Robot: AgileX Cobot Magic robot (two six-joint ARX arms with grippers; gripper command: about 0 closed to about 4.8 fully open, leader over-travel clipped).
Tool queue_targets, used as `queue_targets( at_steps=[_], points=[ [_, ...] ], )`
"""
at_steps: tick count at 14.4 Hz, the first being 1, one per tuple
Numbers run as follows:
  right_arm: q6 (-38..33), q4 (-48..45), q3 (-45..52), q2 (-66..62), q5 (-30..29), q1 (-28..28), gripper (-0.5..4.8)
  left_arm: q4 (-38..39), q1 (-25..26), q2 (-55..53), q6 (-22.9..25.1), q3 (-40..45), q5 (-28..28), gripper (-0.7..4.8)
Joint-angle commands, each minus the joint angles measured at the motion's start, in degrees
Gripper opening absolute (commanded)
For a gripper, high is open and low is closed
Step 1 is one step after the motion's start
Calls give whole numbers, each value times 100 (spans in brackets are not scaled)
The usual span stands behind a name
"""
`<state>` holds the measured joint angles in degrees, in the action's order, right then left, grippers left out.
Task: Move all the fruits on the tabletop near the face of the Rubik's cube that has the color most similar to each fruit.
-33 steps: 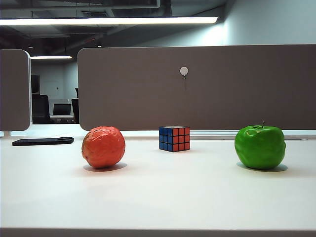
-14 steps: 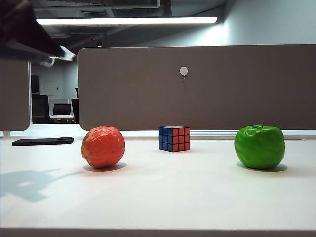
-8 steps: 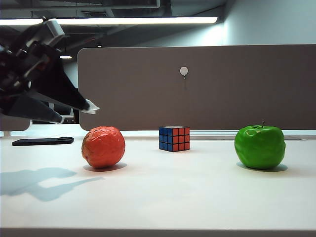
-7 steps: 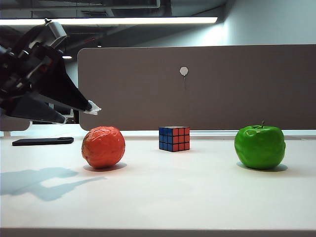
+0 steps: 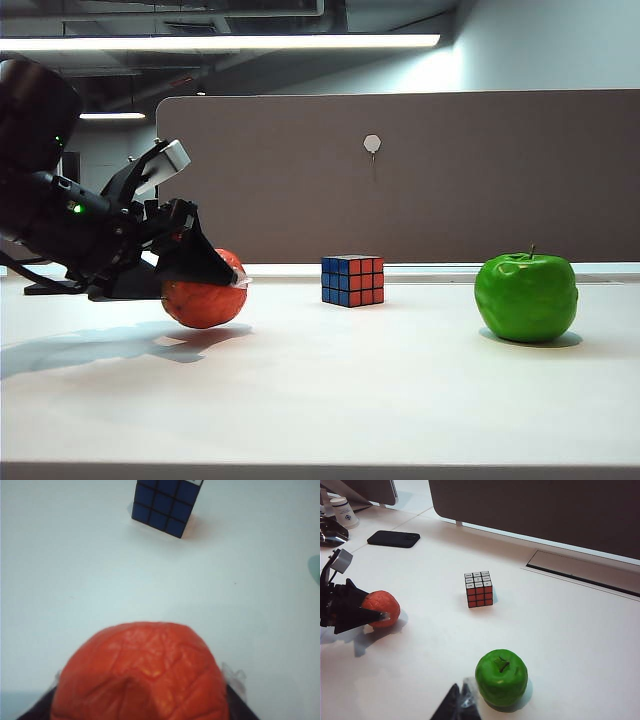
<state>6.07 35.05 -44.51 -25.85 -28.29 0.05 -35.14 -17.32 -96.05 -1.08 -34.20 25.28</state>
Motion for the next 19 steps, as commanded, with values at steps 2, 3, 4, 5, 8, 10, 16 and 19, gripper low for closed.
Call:
queue_targets(
  at_steps=[2,3,4,5,8,10,16,19],
  points=[
    [-13,-63,284,7,-15,0,0,-564,-1386,-990,-415,-1364,-369,341],
    [-11,-61,284,7,-15,0,0,-535,-1408,-1606,-754,-2284,-356,341],
    [-11,-61,284,7,-13,0,0,-426,-1436,-1744,-754,-2546,-343,341],
    [-9,-61,284,7,-13,0,0,-391,-1478,-1882,-750,-2852,-343,342],
    [-11,-55,306,7,-13,0,0,-367,-1512,-2500,-490,-3626,-468,342],
    [-11,-48,306,9,-15,0,0,-264,-1515,-2743,-492,-3945,-494,342],
    [-9,243,306,9,-13,0,0,-588,-1512,-2741,-372,-3947,-896,440],
    [-7,238,306,9,-11,0,0,-1147,-1508,-2490,-407,-3987,-857,440]
  ],
)
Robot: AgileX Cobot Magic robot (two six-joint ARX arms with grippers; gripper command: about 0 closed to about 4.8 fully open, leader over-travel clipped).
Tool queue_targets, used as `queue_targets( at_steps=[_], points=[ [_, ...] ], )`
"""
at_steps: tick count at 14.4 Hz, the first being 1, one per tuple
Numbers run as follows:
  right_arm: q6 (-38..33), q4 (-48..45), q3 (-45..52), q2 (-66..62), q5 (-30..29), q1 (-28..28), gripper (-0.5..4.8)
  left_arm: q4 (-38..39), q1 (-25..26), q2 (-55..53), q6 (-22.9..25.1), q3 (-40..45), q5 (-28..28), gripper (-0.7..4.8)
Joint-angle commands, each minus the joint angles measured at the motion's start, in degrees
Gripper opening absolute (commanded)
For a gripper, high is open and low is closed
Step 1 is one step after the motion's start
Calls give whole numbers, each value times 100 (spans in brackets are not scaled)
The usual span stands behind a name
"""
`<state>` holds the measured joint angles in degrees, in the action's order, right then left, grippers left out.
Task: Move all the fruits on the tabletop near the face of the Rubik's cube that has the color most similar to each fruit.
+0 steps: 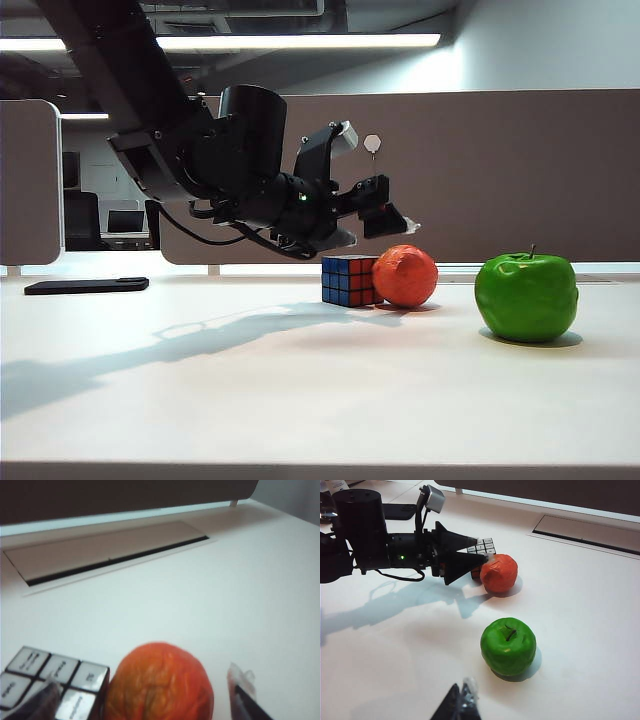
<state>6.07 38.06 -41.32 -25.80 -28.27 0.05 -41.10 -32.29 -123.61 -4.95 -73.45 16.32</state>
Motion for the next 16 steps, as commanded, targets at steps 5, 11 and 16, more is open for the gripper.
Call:
queue_targets(
  at_steps=[5,11,16],
  points=[
    [-13,-772,-13,238,-13,2,0,1996,1338,3012,48,-92,-437,-6],
    [-13,-990,-13,579,111,2,-1,3580,1808,3792,614,-70,-437,-6],
    [295,81,509,2559,2448,2,0,5477,2173,10360,393,4076,-1423,-6]
  ],
)
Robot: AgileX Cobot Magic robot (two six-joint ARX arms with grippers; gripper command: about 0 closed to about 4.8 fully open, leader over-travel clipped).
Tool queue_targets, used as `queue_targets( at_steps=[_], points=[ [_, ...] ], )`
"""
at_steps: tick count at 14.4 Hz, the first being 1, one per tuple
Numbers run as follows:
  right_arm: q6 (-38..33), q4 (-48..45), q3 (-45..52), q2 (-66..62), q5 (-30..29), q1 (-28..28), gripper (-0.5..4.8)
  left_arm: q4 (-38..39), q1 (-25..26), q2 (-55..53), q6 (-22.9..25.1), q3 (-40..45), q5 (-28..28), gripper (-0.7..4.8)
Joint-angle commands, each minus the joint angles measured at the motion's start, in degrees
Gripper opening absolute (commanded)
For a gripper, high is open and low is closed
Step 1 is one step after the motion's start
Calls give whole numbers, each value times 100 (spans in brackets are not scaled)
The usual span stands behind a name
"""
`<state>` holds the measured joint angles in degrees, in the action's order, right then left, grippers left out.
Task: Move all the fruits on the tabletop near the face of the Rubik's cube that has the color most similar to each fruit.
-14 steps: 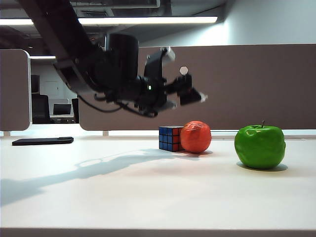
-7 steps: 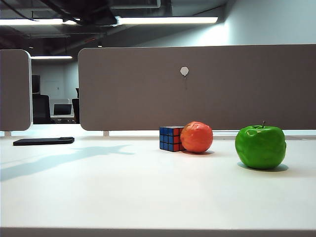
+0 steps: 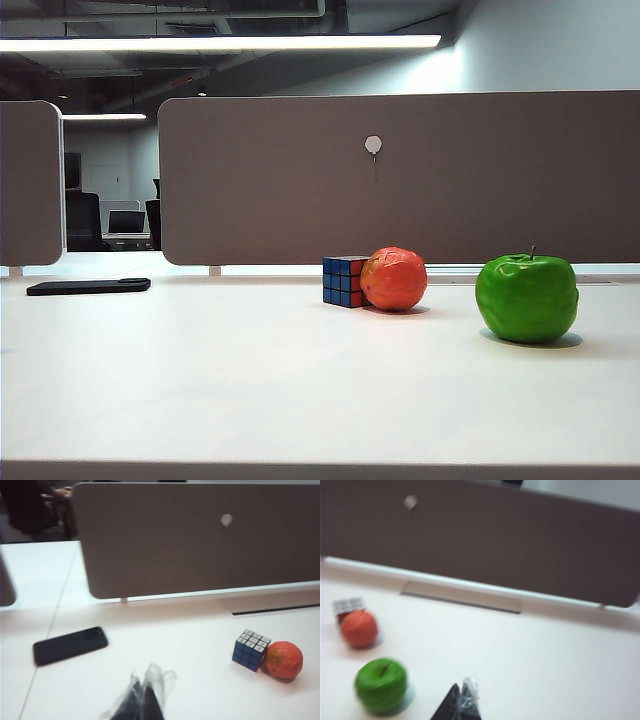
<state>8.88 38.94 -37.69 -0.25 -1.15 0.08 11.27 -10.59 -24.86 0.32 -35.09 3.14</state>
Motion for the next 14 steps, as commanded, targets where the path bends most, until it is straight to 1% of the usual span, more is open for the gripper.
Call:
queue_targets(
  at_steps=[1,4,6,8,9,10,11,13,14],
  points=[
    [13,-24,208,4,-369,0,0,400,4,726,-122,330,-122,-6],
    [11,-240,431,4,-671,0,0,903,-7,1410,-142,575,-260,-6],
    [13,-625,667,4,-796,-2,0,1167,-4,1845,-140,710,-365,-6],
    [11,-979,903,4,-800,0,0,1377,-4,2284,-142,848,-367,-6],
    [2,-1239,1071,4,-807,-4,0,1451,-4,2463,-142,911,-402,-6],
    [-142,-1727,1414,7,-798,-2,0,1670,0,2461,-146,944,-446,-6],
    [-389,-2092,1720,7,-798,-2,0,1845,-7,2457,-258,979,-431,-6],
    [-479,-2450,1954,-22,-800,-9,-1,1843,-9,2463,-271,1051,-426,-6],
    [-592,-2876,2159,9,-734,2,-1,1827,-9,2463,-278,1102,-437,-6]
  ],
)
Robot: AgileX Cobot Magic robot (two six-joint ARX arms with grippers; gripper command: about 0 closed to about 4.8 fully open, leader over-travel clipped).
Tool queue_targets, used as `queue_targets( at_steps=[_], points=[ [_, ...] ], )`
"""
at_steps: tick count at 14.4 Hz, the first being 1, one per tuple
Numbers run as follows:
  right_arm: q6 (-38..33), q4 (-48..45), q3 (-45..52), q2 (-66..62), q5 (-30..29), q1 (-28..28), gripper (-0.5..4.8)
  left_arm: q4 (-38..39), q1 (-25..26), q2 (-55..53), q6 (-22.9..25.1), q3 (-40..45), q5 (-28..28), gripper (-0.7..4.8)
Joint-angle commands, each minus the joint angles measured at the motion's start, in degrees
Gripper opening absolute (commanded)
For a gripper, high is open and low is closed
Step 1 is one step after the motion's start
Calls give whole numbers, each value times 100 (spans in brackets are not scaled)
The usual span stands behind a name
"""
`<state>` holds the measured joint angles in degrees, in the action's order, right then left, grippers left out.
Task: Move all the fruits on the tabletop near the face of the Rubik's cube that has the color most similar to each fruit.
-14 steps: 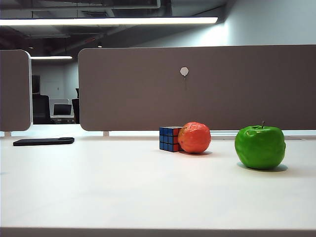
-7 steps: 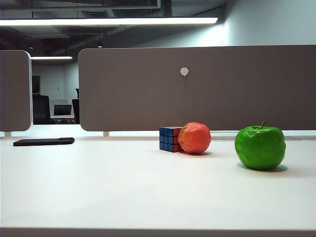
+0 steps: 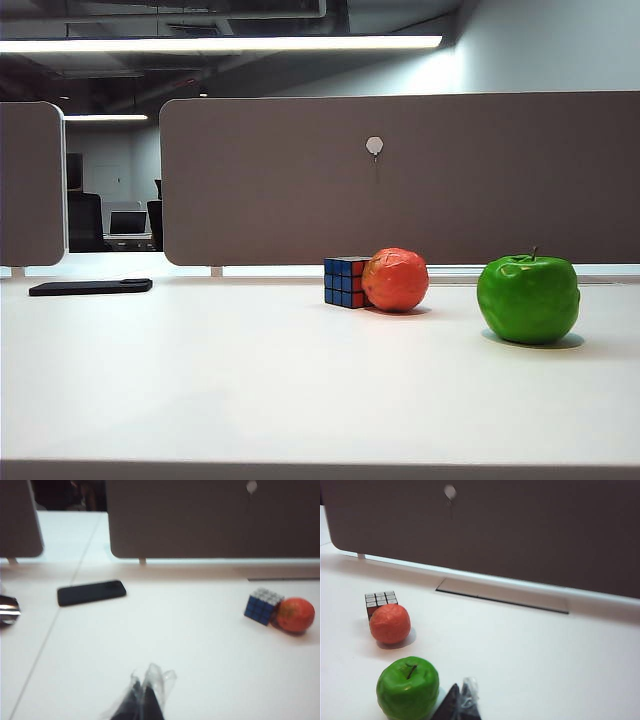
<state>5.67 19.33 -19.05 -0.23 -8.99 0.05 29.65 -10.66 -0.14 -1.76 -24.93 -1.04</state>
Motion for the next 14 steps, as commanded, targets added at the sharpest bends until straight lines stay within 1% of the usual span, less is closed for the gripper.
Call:
queue_targets(
  at_steps=[1,3,4,5,9,12,13,14],
  points=[
    [-479,-1029,343,7,157,4,-1,-13,-2,-9,-90,98,-50,-6],
    [-997,-1215,431,7,433,2,0,-48,-2,-9,-216,127,-77,-6],
    [-1204,-1399,525,7,533,2,0,-138,2,-9,-383,195,-151,-6],
    [-1211,-1696,800,7,546,4,0,-566,2,-9,-743,560,-177,-6],
    [-1213,-1729,1054,7,623,2,0,-960,2,-9,-953,1005,-179,-6],
    [-1211,-1886,1296,9,654,2,-1,-1088,2,-9,-962,1246,-179,-6],
    [-1211,-2299,1646,9,647,0,0,-1392,0,-9,-960,1530,-175,-6],
    [-1209,-2391,1716,9,647,0,-1,-1438,0,-9,-960,1569,-175,-6]
  ],
)
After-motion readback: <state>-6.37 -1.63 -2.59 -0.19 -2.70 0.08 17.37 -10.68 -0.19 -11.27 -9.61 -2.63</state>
